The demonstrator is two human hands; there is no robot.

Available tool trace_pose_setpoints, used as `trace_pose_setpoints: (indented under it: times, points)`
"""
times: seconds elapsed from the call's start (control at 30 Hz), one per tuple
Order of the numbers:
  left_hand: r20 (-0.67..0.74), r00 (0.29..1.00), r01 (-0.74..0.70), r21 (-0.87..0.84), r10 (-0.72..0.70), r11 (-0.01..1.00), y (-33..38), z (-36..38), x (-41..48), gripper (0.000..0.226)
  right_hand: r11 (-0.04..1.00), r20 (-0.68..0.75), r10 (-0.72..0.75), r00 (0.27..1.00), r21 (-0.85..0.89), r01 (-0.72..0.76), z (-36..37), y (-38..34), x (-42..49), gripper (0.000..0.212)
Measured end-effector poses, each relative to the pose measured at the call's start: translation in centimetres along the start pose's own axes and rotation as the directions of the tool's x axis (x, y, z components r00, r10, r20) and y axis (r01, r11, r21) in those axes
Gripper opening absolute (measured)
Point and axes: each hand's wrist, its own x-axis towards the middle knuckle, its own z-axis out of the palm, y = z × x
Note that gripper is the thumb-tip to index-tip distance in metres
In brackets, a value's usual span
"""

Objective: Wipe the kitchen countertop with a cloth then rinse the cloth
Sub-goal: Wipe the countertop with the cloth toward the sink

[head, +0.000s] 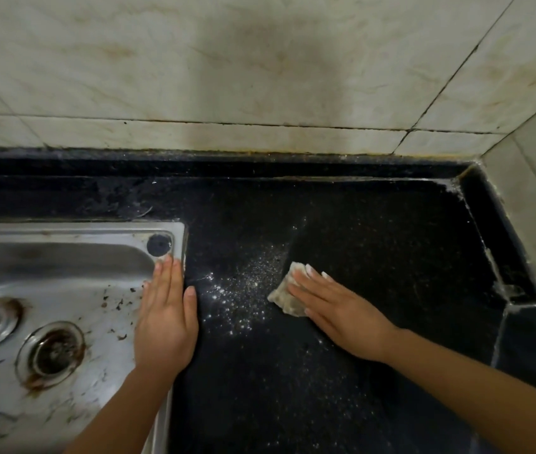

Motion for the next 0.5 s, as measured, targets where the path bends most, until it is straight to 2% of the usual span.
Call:
trace_pose_setpoints:
  times: [0.07, 0.1, 0.13, 0.17, 0.23, 0.27, 0.3, 0.33, 0.43, 0.5]
  points:
    - [0.000, 1.000, 0.005, 0.002, -0.005, 1.000, -0.1, 0.1, 0.0, 0.063, 0.999, -0.011, -0.031, 0.999, -0.026, 0.031, -0.8, 2.4, 0.3, 0.050]
    - [-0.001, 1.000, 0.006, -0.002, -0.006, 1.000, -0.1, 0.2, 0.1, 0.062, 0.999, -0.075, 0.034, 0.997, -0.023, -0.036, -1.2, 3.9, 1.0, 0.049]
    - [-0.005, 1.000, 0.007, -0.008, -0.007, 1.000, -0.1, 0.2, 0.1, 0.061, 0.985, -0.157, 0.173, 0.972, 0.015, -0.172, -1.7, 5.4, 2.0, 0.048]
    - [-0.010, 1.000, 0.006, -0.014, -0.006, 1.000, -0.2, 0.2, 0.1, 0.061, 0.934, -0.223, 0.357, 0.907, 0.077, -0.349, -2.4, 6.7, 3.3, 0.049]
    - [-0.017, 1.000, 0.003, -0.021, -0.004, 1.000, -0.1, 0.2, 0.1, 0.059, 0.736, -0.268, 0.675, 0.688, 0.183, -0.651, -3.5, 8.5, 6.4, 0.049]
    - [-0.018, 1.000, 0.003, -0.021, -0.003, 1.000, -0.2, 0.3, 0.1, 0.059, 0.668, -0.283, 0.739, 0.611, 0.193, -0.719, -3.6, 8.5, 8.1, 0.047]
    - [-0.017, 1.000, 0.001, -0.020, -0.001, 1.000, -0.2, 0.3, 0.1, 0.058, 0.651, -0.304, 0.752, 0.584, 0.206, -0.731, -3.5, 7.7, 9.5, 0.047]
    - [-0.015, 1.000, 0.000, -0.019, -0.001, 1.000, -0.3, 0.3, 0.1, 0.058, 0.681, -0.316, 0.727, 0.609, 0.216, -0.700, -3.1, 6.6, 10.5, 0.047]
    - [-0.019, 1.000, 0.006, -0.025, -0.006, 1.000, -0.3, 0.3, 0.2, 0.057, 0.871, -0.293, 0.491, 0.820, 0.179, -0.457, -0.8, 1.8, 10.6, 0.049]
    - [-0.018, 1.000, 0.004, -0.026, -0.005, 1.000, -0.2, 0.2, 0.2, 0.057, 0.939, -0.255, 0.338, 0.906, 0.146, -0.310, 0.1, -0.7, 8.5, 0.050]
